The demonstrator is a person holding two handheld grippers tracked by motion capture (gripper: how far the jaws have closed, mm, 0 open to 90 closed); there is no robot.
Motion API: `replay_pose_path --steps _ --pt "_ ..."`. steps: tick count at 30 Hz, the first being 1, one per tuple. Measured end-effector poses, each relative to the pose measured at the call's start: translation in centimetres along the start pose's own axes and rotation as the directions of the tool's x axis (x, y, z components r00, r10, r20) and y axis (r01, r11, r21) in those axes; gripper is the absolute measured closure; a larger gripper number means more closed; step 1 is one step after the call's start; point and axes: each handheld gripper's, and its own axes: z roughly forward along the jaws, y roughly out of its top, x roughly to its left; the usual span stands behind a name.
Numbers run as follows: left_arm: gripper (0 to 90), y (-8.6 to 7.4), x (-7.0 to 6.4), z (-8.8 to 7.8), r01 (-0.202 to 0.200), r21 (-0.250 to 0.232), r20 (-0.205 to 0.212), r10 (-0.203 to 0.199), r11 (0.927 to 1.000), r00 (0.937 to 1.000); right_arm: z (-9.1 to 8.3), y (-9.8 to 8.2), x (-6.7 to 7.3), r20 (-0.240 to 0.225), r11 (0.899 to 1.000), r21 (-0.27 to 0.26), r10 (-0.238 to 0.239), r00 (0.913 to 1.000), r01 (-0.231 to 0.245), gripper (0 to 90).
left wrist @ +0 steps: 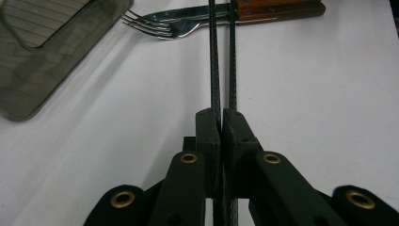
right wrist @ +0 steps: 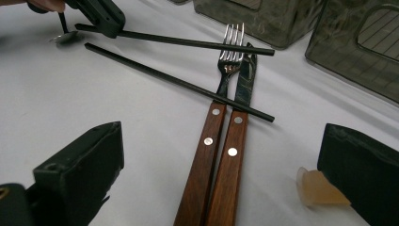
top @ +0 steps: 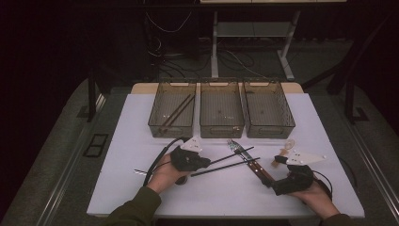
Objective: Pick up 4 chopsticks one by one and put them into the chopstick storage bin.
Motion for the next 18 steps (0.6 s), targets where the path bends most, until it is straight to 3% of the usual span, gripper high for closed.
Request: replay_pose_path --steps 7,18 --pt "85.0 -0.1 -0.1 -1.2 0.013 -0.044 0.015 -0.012 0.999 0.9998 1.1 0.3 -0.4 -0.016 1.0 0.013 -0.003 0.9999 0.004 1.2" --pt "85.0 -0.1 -0.1 -3.1 0.04 -0.087 0.009 -0.039 0.9954 0.9992 0.6 0.1 0.0 -0.018 1.0 0.014 -0.005 0.9998 0.006 1.1"
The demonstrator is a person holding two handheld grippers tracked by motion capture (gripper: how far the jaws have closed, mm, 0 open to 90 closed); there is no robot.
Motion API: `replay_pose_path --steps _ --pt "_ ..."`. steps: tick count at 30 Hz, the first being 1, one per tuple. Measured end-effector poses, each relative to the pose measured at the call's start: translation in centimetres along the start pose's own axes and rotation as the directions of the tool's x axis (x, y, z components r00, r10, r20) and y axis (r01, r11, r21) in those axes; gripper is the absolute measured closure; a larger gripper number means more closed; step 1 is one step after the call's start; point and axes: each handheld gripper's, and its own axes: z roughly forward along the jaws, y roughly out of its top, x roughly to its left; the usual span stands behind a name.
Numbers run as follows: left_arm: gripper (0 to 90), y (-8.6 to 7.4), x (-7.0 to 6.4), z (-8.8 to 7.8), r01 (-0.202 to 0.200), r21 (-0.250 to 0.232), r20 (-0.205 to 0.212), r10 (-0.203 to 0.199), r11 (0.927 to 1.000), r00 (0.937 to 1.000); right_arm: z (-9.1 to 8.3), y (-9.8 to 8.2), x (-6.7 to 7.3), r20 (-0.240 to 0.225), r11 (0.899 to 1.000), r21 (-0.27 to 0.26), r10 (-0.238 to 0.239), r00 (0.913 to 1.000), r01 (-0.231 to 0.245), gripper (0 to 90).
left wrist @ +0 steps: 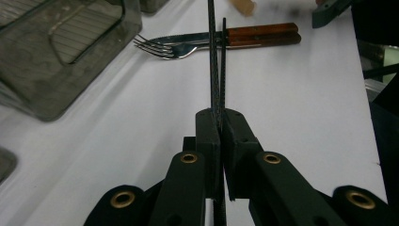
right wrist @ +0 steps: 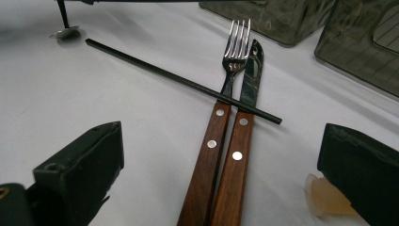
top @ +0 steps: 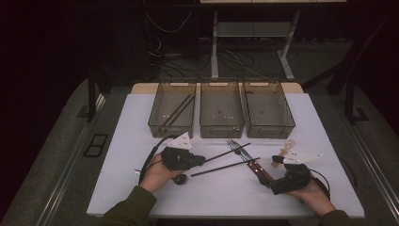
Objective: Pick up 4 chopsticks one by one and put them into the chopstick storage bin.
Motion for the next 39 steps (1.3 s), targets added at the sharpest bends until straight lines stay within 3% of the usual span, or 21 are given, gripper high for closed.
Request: replay_pose_path --steps 9,18,28,39 --pt "85.0 -0.1 0.8 -2.1 0.028 -0.037 -0.052 -0.03 0.9989 0.9982 -0.1 0.0 0.1 -0.002 1.0 -0.004 0.0 1.0 0.0 1.2" --pt "85.0 -0.6 2.0 -4.2 0.062 -0.085 -0.108 -0.071 0.9945 0.9916 -0.2 -0.1 0.1 -0.001 1.0 -0.005 0.001 1.0 -0.001 1.1" --pt "85.0 -0.9 3.1 -5.6 0.088 -0.118 -0.16 -0.106 0.9892 0.9813 -0.3 -0.1 0.1 -0.002 1.0 -0.006 0.001 1.0 -0.001 1.1" --pt "85.0 -1.1 5.2 -7.2 0.125 -0.165 -0.226 -0.161 0.9784 0.9608 -0.2 0.0 0.0 -0.001 1.0 -0.01 0.002 1.0 -0.002 1.2"
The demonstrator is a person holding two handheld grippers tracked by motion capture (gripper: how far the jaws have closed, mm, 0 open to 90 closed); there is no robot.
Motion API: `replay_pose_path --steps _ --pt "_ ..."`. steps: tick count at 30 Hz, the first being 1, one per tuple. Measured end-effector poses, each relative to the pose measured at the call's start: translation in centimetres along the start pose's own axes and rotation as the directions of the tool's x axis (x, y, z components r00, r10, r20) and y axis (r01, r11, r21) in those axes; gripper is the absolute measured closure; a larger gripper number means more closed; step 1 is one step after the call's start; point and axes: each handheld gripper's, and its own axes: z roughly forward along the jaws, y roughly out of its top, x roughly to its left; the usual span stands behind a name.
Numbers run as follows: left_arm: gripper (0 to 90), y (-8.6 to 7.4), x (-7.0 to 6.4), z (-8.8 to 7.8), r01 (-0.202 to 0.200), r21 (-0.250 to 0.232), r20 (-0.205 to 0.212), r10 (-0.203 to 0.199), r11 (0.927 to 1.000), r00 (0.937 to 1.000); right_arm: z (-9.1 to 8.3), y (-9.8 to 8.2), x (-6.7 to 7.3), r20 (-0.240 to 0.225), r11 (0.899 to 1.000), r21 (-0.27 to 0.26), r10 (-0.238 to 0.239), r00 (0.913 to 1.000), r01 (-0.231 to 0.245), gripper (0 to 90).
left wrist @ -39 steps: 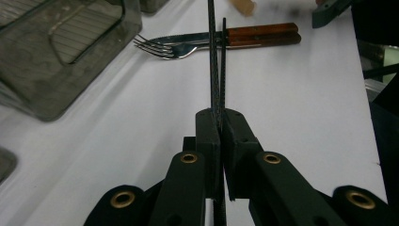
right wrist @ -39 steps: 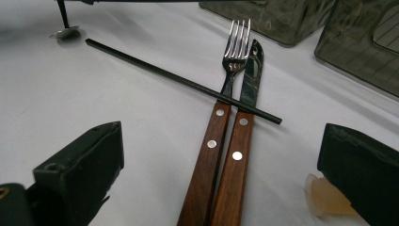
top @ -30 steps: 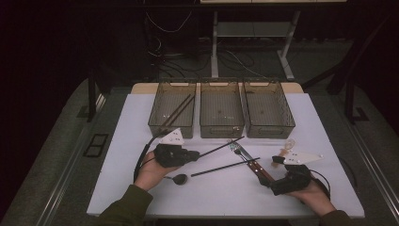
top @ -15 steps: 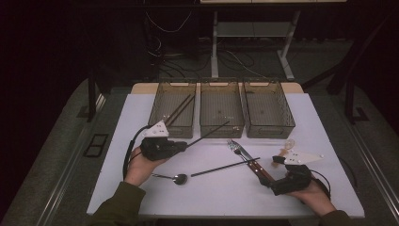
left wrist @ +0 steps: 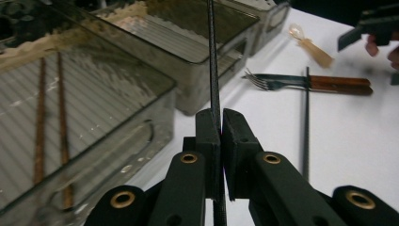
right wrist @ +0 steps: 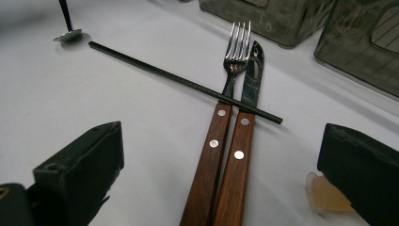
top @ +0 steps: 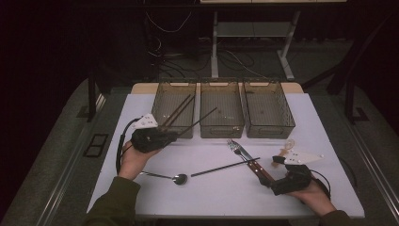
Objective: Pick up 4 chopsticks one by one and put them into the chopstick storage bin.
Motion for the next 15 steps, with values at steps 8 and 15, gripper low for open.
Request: replay_pose_path --steps 8,15 --pt "85.0 0.6 2.0 -0.2 0.018 0.012 -0.061 -0.018 0.9998 0.998 -0.1 0.0 0.0 0.001 1.0 -0.002 0.006 1.0 -0.006 1.1" --pt "85.0 1.5 3.3 -0.4 0.024 0.019 -0.116 -0.022 0.9995 0.993 -0.1 0.0 0.0 0.001 1.0 -0.001 0.005 1.0 -0.005 1.2"
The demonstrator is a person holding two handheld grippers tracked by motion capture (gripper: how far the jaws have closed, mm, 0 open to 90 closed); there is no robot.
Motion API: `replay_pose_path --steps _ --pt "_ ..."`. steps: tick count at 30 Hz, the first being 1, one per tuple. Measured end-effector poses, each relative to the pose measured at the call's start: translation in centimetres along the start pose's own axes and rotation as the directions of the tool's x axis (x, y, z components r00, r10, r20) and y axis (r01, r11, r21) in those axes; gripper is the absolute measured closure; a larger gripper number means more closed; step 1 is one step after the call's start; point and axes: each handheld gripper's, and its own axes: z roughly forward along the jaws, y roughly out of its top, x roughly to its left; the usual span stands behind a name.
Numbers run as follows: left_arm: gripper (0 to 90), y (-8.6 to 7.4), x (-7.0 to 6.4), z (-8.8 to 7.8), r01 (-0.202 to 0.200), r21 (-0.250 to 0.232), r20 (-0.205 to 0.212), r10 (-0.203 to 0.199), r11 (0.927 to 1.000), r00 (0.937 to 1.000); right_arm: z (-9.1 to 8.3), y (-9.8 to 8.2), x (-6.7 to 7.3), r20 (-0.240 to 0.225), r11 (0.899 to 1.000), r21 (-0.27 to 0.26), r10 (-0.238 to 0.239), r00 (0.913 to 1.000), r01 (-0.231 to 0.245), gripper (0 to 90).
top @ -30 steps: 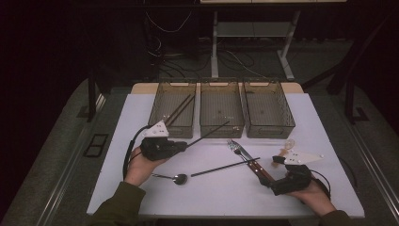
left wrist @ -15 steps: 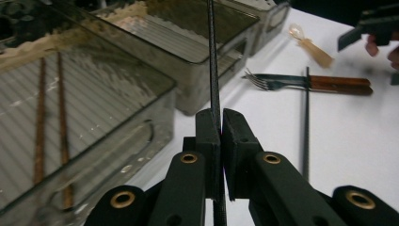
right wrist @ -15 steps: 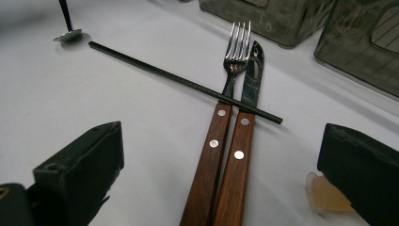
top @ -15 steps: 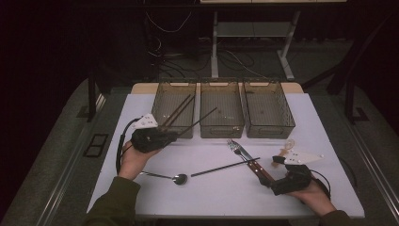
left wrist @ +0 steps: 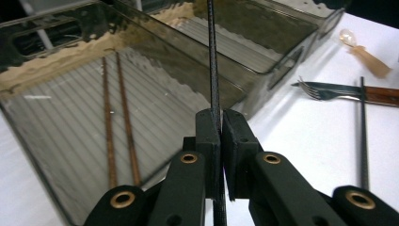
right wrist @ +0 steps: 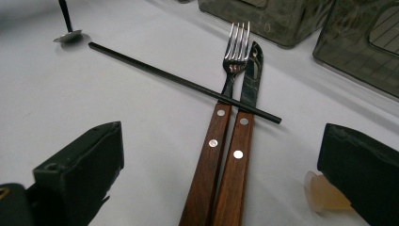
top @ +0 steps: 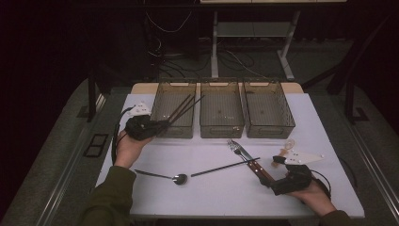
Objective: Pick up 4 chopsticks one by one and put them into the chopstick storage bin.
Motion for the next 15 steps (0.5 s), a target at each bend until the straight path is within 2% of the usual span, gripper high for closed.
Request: replay_pose_path --steps 11,15 --pt "85.0 2.2 1.5 1.1 0.023 0.015 -0.063 -0.022 0.9996 0.9978 -0.1 0.0 -0.1 0.001 1.0 -0.002 -0.001 1.0 0.001 1.1" --pt "85.0 3.0 2.1 2.0 0.045 0.024 -0.088 -0.043 0.9987 0.9952 -0.1 0.0 0.0 0.002 1.0 -0.002 -0.002 1.0 0.002 1.1"
